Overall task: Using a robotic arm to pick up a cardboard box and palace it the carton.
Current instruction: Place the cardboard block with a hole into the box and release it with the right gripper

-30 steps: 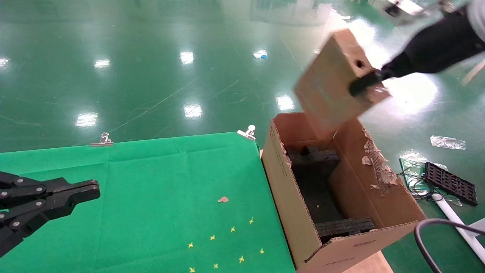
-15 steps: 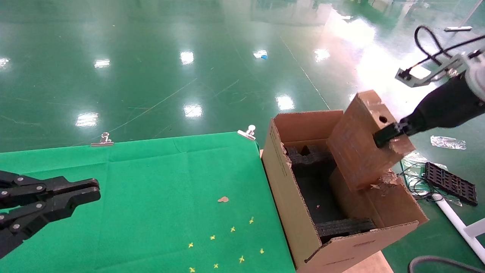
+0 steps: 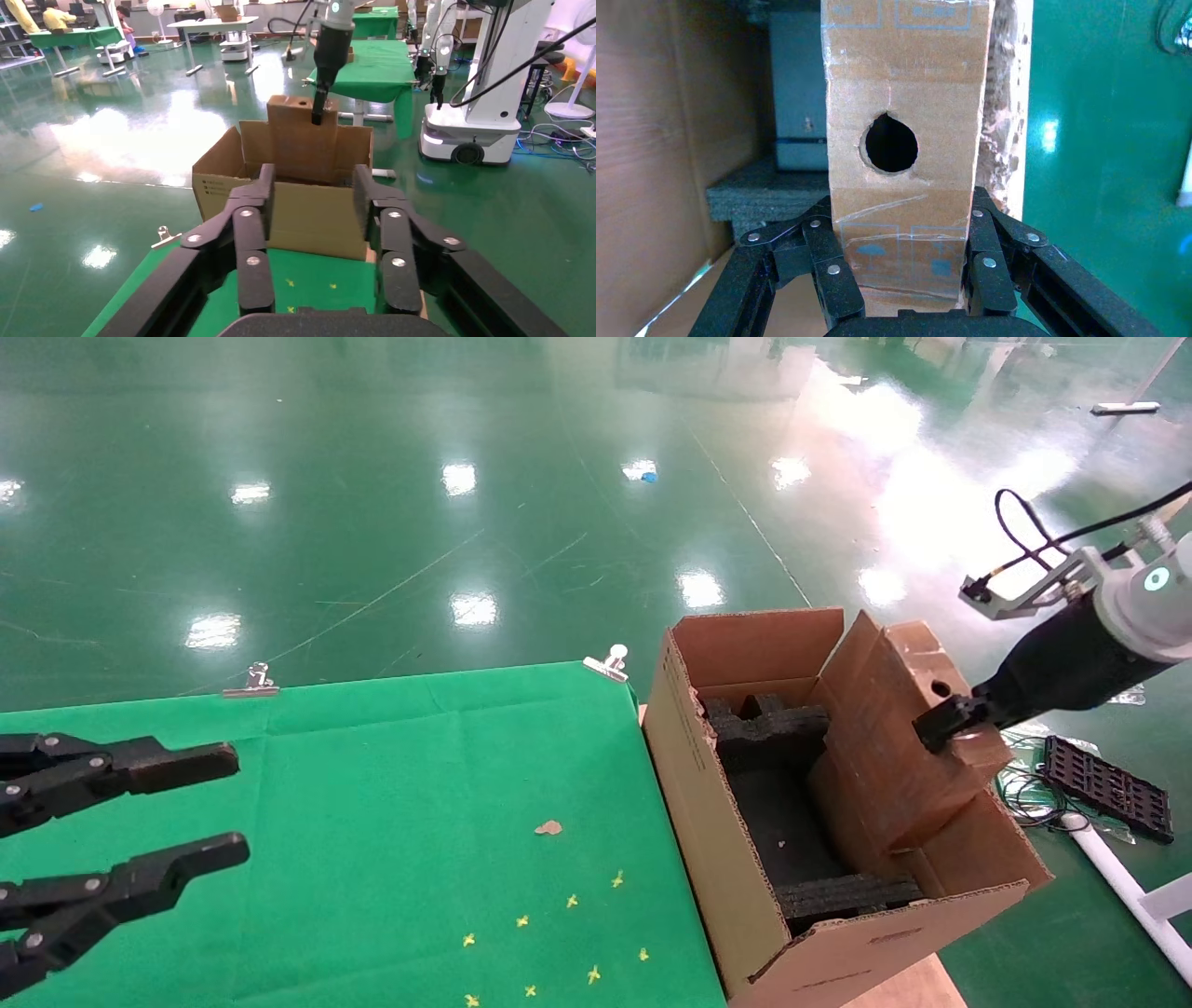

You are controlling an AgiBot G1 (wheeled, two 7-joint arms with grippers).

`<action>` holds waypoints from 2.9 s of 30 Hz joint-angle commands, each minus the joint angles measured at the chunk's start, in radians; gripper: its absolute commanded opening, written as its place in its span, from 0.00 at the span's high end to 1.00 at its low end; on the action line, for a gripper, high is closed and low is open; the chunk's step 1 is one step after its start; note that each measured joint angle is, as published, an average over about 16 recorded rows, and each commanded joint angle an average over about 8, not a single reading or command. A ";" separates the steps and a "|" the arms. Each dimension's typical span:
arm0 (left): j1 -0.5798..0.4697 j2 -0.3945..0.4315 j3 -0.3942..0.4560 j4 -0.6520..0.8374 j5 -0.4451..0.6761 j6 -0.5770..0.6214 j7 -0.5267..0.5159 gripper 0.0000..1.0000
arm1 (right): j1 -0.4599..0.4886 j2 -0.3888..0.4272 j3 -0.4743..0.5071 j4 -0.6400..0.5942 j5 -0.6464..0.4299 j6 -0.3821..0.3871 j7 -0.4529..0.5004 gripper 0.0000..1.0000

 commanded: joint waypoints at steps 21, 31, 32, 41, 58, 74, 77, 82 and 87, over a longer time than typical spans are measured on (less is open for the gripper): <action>0.000 -0.001 0.001 0.000 -0.001 -0.001 0.001 0.00 | -0.309 -0.053 0.055 -0.065 0.082 0.351 0.053 1.00; 0.000 -0.001 0.002 0.000 -0.001 -0.001 0.001 0.00 | -0.396 -0.071 0.076 -0.061 0.111 0.416 0.063 1.00; 0.000 -0.001 0.002 0.000 -0.001 -0.001 0.001 0.00 | -0.400 -0.072 0.077 -0.061 0.113 0.418 0.063 1.00; -0.001 -0.001 0.002 0.000 -0.002 -0.001 0.001 0.00 | -0.425 -0.072 0.089 -0.056 0.131 0.432 0.050 0.84; -0.001 -0.001 0.003 0.000 -0.002 -0.001 0.002 0.00 | -0.404 -0.063 0.097 -0.059 0.141 0.418 0.016 0.00; -0.001 -0.002 0.004 0.000 -0.003 -0.002 0.002 0.00 | -0.294 -0.053 0.090 -0.060 0.131 0.340 -0.006 0.00; -0.001 -0.002 0.004 0.000 -0.003 -0.002 0.002 0.00 | -0.243 -0.046 0.089 -0.052 0.129 0.285 -0.021 0.00; -0.001 -0.002 0.005 0.000 -0.003 -0.002 0.002 0.00 | -0.123 -0.028 0.094 -0.031 0.135 0.188 -0.076 0.00; -0.001 -0.002 0.005 0.000 -0.003 -0.002 0.003 0.00 | -0.022 0.006 0.126 -0.008 0.177 0.170 -0.177 0.00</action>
